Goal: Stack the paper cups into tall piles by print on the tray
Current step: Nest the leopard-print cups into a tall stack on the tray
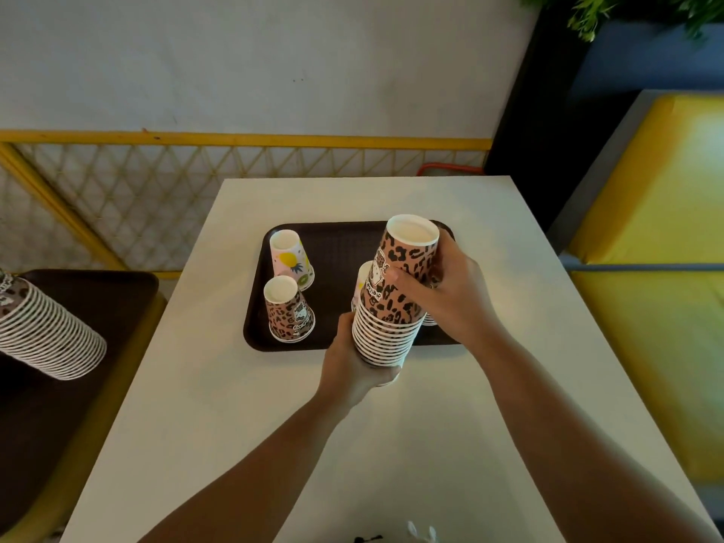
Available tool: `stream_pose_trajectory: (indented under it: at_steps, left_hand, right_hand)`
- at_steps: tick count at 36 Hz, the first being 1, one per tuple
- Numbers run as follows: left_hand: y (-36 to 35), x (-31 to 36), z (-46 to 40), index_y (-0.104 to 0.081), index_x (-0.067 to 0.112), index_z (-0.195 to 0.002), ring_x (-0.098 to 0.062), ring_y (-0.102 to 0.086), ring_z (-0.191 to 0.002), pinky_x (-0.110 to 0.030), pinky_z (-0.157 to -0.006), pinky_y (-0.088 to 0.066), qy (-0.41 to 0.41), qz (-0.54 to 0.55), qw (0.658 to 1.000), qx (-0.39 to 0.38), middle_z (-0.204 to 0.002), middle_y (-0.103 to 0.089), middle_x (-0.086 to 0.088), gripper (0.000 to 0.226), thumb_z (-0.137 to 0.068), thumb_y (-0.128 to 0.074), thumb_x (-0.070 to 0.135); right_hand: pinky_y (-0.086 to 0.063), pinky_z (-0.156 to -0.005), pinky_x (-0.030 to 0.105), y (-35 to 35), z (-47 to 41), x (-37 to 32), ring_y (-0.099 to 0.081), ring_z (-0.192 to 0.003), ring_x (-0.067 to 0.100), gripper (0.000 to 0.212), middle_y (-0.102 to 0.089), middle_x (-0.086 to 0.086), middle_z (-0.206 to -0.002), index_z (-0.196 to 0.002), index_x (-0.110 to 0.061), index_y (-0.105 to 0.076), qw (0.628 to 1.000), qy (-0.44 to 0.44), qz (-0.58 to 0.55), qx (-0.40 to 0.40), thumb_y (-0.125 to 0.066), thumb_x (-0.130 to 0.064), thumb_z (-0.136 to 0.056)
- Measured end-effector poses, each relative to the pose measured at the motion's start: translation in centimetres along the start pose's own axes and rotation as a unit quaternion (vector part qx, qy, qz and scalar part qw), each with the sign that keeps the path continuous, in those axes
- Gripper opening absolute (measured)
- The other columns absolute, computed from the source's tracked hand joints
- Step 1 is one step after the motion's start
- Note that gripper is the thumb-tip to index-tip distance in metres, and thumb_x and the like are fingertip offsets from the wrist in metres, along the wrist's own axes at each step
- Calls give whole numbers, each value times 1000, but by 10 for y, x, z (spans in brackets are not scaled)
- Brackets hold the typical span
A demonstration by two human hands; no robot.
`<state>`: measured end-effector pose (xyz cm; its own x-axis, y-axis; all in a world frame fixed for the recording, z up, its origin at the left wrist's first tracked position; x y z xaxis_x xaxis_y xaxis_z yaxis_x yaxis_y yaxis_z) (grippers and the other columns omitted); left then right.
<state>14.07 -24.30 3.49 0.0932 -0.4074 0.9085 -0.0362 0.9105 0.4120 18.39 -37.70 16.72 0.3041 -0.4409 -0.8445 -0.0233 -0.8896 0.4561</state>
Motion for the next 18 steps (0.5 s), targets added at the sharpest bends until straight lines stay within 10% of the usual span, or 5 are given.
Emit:
stream_pose_trajectory:
  at_steps: [14,18]
  left_hand:
    - [1,3,1,-40,16,-126,-15,-59,-102,-25,-76,-53,-5,-9,1000,4,-112,-60,3,87,-54,-89,19]
    - [1,0,2,-40,18,-125,-14,-59,-102,-24,-74,-52,2,-7,1000,3,-110,-60,5,86,-54,-89,18]
  right_hand:
    - [-45,-77,9,17,-4,-8,-56,-96,-1,54,-58,-14,-106,-125,-19,-49,999,-4,-27,33,-71,-30,-77]
    - [-54,-85,34,33,-10,-4,-63,-102,11,53,-66,-3,-111,-121,-16,-53,991,-32,-112,65,-71,-36,-75]
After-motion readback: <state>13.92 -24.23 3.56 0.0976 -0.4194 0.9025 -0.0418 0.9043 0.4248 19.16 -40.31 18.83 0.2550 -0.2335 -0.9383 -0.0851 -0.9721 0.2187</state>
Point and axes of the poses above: each hand's wrist, its own z-axis away from the middle knuckle, its own y-axis out of the back of the hand, x = y × z, the point moved 9 cm from there along -z, towards the middle knuckle
